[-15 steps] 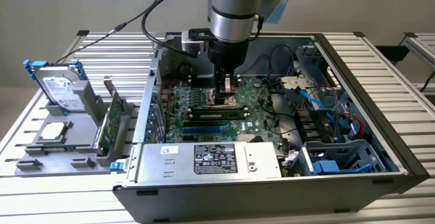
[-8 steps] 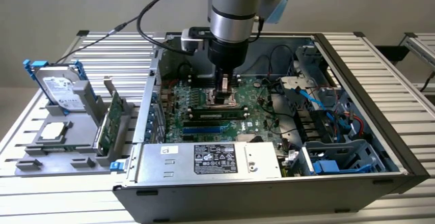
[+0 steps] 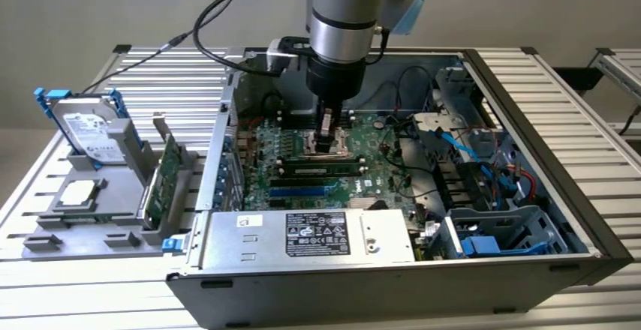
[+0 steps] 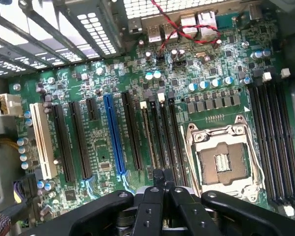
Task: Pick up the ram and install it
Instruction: 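Press down the ram until it locks into place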
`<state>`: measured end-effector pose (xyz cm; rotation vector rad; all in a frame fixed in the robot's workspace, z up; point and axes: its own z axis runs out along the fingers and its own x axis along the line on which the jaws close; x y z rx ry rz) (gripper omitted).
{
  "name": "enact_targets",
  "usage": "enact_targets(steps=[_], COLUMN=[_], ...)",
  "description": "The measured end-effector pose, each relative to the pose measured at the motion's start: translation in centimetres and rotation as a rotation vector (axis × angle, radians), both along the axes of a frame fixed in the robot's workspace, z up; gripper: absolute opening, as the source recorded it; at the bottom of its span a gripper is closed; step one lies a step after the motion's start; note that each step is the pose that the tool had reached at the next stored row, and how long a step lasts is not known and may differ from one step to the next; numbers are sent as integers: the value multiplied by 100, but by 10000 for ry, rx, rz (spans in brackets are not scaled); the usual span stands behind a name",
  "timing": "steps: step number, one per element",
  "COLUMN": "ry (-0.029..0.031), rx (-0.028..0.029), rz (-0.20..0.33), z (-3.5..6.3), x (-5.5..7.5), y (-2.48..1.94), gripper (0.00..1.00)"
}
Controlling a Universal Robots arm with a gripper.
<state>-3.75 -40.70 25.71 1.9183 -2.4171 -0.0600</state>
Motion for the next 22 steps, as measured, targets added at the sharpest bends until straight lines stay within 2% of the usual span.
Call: enact_targets(steps=[22], ry=[0], rx=[0], rz=[-3880], z=[0], x=[0], y=[0], gripper=[11])
